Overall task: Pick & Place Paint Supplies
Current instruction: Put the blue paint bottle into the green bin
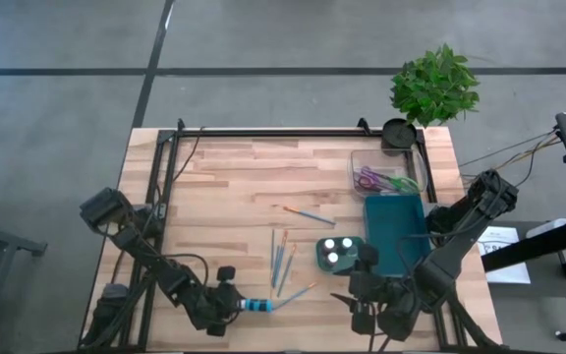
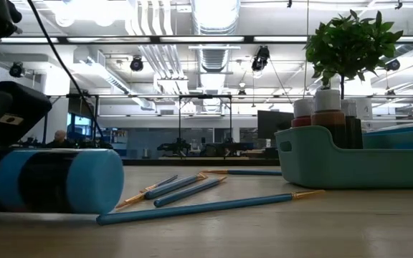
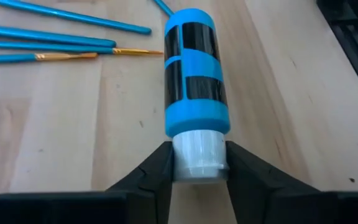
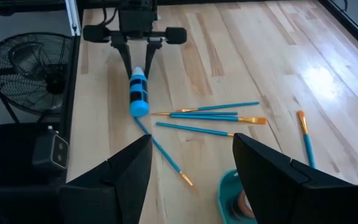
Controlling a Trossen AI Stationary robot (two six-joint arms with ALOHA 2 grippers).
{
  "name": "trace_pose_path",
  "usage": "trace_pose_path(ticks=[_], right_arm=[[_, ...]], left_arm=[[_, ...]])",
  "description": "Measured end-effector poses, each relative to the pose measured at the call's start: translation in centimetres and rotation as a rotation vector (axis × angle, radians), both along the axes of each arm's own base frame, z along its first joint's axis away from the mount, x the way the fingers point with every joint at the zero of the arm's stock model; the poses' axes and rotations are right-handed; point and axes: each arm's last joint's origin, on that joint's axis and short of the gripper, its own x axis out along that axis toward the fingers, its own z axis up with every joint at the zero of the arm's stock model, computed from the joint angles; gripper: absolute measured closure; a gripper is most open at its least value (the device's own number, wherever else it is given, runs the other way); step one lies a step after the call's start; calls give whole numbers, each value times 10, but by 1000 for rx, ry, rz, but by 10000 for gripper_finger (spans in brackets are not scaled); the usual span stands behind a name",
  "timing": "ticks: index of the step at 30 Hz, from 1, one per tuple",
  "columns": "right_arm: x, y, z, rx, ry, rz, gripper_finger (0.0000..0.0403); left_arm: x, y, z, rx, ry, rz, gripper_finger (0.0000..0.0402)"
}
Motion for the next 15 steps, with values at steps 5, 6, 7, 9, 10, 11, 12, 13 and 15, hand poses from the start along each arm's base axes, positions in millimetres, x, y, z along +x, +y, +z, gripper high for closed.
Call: trace_pose_path(ticks=[5,6,7,9,10,11,12,13,15], right_arm=[[4,4,-11,-19,-36,50,181],[5,5,-15,-21,-52,65,181],[6,6,-18,-20,-72,79,181],[8,8,-25,-26,-103,106,181],[9,9,-28,-26,-119,116,181],[10,10,-32,-28,-136,127,181],[11,10,-35,-30,-155,136,181],[12,9,-39,-33,-172,145,181],[16,7,-46,-38,-216,161,181]], left_arm=[[1,1,5,34,-40,-1,283],[1,1,7,37,-52,1,283],[1,1,9,47,-67,5,283],[2,2,14,59,-98,11,283],[2,2,16,63,-114,10,283],[3,2,19,69,-129,5,283],[4,2,20,73,-143,2,283],[6,2,22,75,-158,-5,283],[9,2,25,79,-187,-21,283]])
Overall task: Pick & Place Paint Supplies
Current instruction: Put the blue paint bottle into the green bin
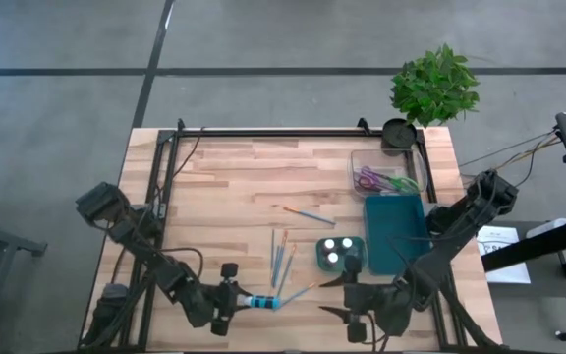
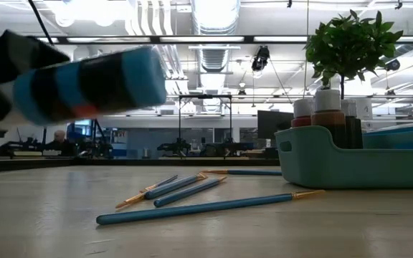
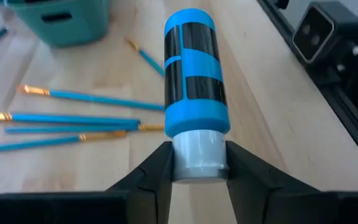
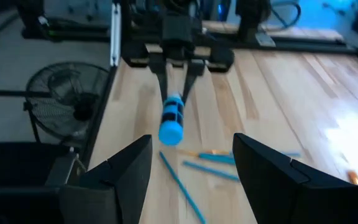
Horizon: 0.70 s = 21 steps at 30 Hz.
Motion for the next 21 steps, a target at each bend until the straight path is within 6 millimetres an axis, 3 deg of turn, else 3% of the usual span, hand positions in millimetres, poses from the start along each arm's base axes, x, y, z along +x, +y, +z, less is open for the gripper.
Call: trace_pose_path(ticks=[7,13,16,21], right_arm=[[15,-17,-18,-3,-84,97,181],[25,-25,-14,-33,-81,169,181],[36,-21,-10,-84,-81,204,181],[60,-7,-23,-268,-5,253,181]], left_arm=[[11,7,5,33,-50,-11,283],[14,12,12,55,-70,-15,283],[16,15,20,72,-95,-25,283],[20,17,36,91,-199,-39,283]])
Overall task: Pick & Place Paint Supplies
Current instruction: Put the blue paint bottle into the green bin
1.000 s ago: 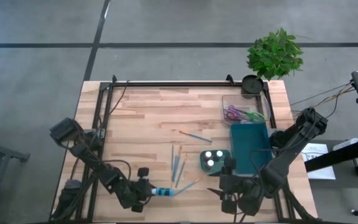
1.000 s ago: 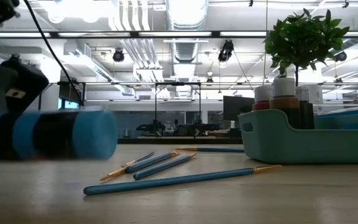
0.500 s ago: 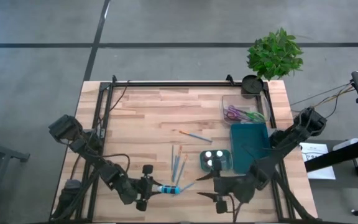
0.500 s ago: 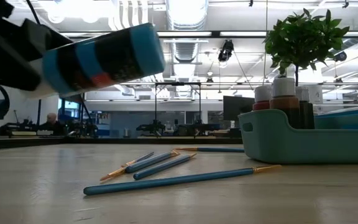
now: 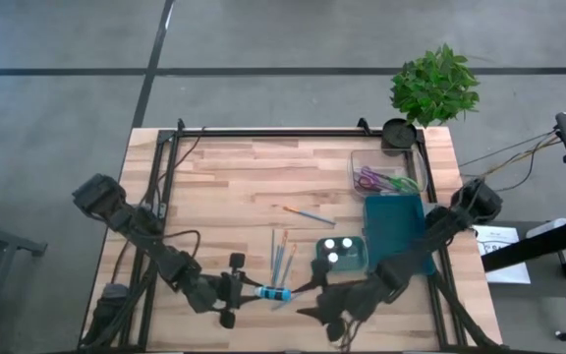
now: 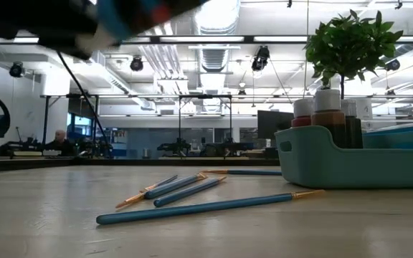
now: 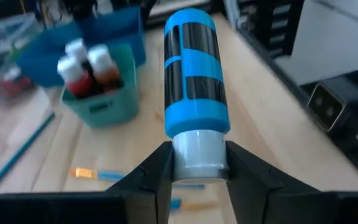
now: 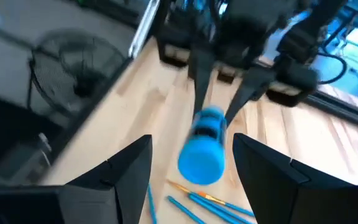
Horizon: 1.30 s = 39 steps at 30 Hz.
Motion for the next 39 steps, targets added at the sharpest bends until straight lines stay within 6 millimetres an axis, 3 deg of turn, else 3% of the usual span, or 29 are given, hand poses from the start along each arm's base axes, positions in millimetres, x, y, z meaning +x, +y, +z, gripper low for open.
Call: trace_pose_path(ticks=[8,33,39], right_arm=[[23,15,-4,-259,34,-94,181],[26,14,-5,-282,30,-120,182],[26,14,-5,-276,31,-122,234]], left_arm=[[0,1,11,11,-52,-21,283],[0,0,14,12,-70,-30,283],[1,0,14,9,-76,-28,283]])
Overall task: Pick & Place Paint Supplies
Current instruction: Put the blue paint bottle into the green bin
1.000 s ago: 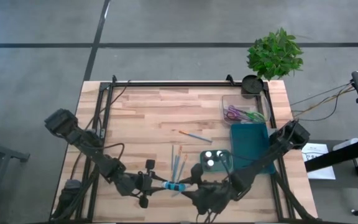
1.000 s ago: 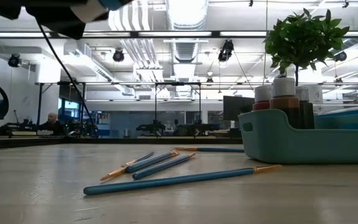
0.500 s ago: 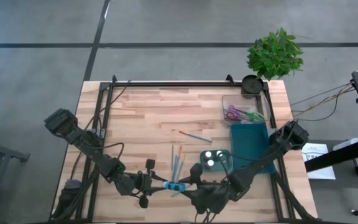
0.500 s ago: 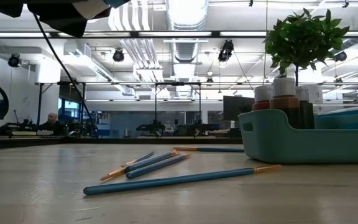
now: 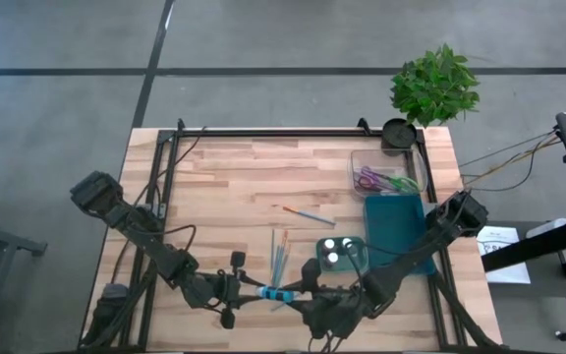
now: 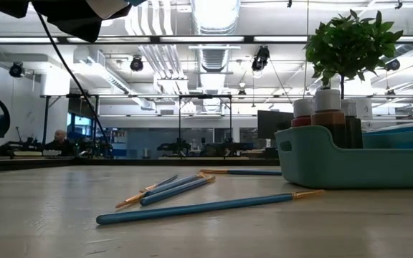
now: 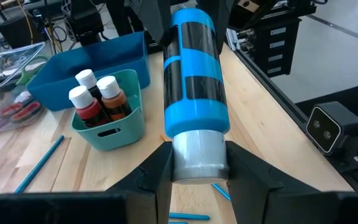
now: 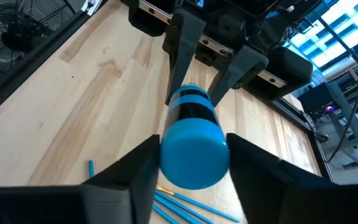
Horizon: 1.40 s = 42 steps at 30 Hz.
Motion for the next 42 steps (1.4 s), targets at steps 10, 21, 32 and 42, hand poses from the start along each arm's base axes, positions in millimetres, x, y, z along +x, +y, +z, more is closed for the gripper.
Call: trace_pose_path(ticks=[10,21,32,42], right_arm=[[0,0,0,1,3,8,278],[-2,4,2,13,-4,9,274],[-13,18,24,87,-123,24,273],[-15,27,32,63,-200,80,273]], left_arm=[[0,0,-1,12,7,-7,232],[-14,23,-14,362,99,321,151],[-30,-10,9,431,-87,201,143],[-34,-30,34,325,-280,5,142]])
